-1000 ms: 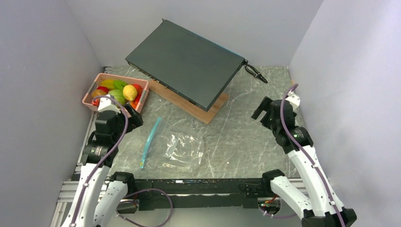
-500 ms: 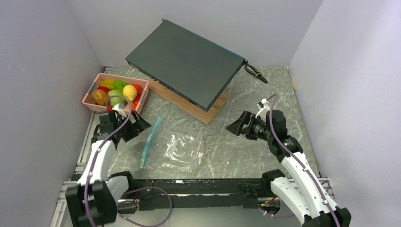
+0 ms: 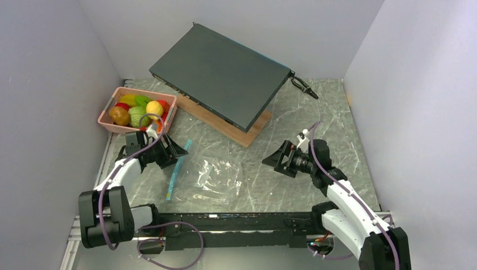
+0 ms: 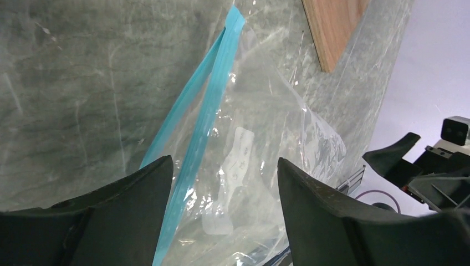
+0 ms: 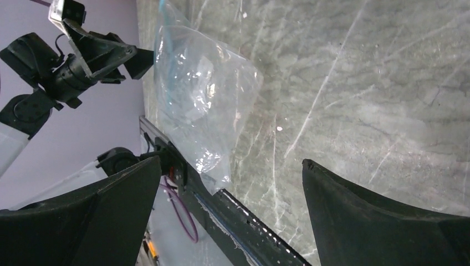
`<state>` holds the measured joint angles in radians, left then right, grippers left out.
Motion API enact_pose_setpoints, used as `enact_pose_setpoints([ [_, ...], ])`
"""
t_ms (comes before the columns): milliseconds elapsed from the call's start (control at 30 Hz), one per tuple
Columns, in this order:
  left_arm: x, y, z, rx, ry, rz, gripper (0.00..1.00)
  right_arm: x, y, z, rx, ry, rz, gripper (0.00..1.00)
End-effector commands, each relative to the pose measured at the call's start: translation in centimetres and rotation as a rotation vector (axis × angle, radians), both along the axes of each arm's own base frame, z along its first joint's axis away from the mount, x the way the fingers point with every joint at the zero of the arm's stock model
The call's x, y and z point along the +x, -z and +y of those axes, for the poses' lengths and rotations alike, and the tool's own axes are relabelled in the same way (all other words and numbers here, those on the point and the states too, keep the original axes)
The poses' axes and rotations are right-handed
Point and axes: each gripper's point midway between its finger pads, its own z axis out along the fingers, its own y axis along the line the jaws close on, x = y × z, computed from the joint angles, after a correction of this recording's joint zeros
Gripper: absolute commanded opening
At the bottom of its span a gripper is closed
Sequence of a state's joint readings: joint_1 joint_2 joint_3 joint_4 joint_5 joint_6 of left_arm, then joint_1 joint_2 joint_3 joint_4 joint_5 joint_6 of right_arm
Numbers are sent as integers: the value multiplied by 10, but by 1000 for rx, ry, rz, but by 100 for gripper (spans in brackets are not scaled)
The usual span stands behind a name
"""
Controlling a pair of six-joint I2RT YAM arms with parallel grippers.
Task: Place the food in the zip-top bag and seal the zipper
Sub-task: Pick up the zipper food storage bag at the center of the board.
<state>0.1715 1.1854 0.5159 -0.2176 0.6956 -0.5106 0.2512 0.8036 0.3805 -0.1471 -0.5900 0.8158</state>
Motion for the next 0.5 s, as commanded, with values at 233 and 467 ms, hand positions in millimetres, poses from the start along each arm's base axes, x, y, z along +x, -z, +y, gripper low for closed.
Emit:
enact_pose_setpoints([
  [233,-5,-2,-30,-57,90,-41,55,6,6,0,3,44,34,100],
  [467,-15,-2,-44,-88,109,-72,42,8,26,-3,-106,61,150,100],
])
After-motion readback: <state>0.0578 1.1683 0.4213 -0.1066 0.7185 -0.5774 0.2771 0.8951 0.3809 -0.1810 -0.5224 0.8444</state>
